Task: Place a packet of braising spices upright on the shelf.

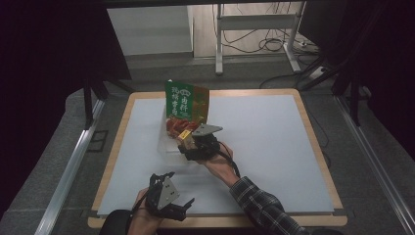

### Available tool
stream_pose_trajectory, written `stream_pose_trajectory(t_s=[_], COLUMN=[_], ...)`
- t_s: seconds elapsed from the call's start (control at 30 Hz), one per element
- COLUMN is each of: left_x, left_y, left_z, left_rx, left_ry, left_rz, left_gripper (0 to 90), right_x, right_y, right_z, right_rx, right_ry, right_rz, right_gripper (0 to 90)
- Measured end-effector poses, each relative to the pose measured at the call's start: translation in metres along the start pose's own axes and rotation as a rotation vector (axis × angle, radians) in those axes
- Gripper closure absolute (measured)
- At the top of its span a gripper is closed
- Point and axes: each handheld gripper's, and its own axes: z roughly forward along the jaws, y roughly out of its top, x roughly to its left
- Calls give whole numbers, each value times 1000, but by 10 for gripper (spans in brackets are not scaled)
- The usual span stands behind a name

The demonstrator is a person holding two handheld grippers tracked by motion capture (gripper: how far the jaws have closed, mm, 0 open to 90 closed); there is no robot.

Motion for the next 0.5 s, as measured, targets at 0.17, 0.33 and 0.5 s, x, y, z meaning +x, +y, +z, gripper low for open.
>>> stream_pose_trajectory(t_s=[0.17,0.33,0.5], left_x=[0,-1,-1], left_y=[0,0,0], left_z=[0,1,1], left_rx=[1,4,4], left_ry=[0,2,3], left_rz=[1,4,9], left_gripper=[0,0,0], right_x=[-3,-5,-6], right_y=[0,0,1], right_z=[-2,-6,-7], right_rx=[4,12,19], right_ry=[13,21,18], right_rz=[22,23,18], right_gripper=[302,306,276])
